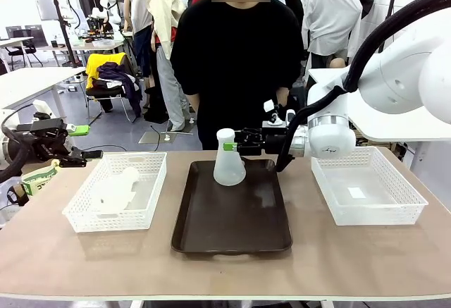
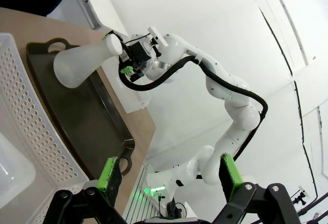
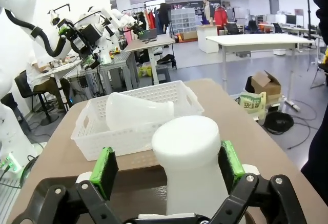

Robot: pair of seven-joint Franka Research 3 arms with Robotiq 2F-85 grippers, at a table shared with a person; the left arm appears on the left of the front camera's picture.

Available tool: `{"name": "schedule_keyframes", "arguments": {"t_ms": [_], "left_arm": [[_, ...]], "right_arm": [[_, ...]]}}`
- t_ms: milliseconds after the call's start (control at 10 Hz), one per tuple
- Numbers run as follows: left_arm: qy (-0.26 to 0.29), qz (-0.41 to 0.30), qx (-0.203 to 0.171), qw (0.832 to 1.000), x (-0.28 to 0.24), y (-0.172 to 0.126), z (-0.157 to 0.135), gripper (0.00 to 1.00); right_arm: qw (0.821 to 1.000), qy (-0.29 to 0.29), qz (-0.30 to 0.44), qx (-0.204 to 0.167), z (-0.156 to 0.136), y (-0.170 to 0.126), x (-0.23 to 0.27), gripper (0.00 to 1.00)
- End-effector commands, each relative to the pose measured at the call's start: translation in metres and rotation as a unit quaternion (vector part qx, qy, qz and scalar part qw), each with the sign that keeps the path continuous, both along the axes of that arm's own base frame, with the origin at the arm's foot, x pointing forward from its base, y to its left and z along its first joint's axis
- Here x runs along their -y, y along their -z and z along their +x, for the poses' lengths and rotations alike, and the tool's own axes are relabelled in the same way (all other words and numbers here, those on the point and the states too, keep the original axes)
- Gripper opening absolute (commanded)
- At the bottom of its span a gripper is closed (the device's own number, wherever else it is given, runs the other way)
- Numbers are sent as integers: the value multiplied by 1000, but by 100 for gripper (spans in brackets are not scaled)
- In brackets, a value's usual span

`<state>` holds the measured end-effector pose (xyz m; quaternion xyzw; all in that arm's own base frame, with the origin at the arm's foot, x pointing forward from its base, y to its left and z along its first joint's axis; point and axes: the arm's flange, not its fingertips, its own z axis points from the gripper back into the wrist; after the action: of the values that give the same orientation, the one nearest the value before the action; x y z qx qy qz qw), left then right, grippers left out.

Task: Prepare the laboratory tools.
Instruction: Place the picked Big flask upright in the Handle tray as instructed by the person.

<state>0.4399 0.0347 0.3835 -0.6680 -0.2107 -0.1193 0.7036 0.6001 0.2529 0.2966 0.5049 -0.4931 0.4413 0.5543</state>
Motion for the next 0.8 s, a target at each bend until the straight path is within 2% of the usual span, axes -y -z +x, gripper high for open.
{"name": "schedule_keyframes", "arguments": {"t_ms": [0,300,500,600,700], "left_arm": [[-1,0,9,1000,-1,0,0,100],[-1,0,9,1000,-1,0,0,100],[-1,0,9,1000,-1,0,0,100],[-1,0,9,1000,-1,0,0,100],[-1,0,9,1000,-1,0,0,100]], "right_arm": [[1000,4,1,-26,-5,-8,4,100],[999,-5,-27,-41,-12,-12,9,100],[997,10,-60,-50,-16,-17,14,100],[999,0,-17,-30,-8,-10,10,100],[999,0,-17,-30,-8,-10,10,100]]}}
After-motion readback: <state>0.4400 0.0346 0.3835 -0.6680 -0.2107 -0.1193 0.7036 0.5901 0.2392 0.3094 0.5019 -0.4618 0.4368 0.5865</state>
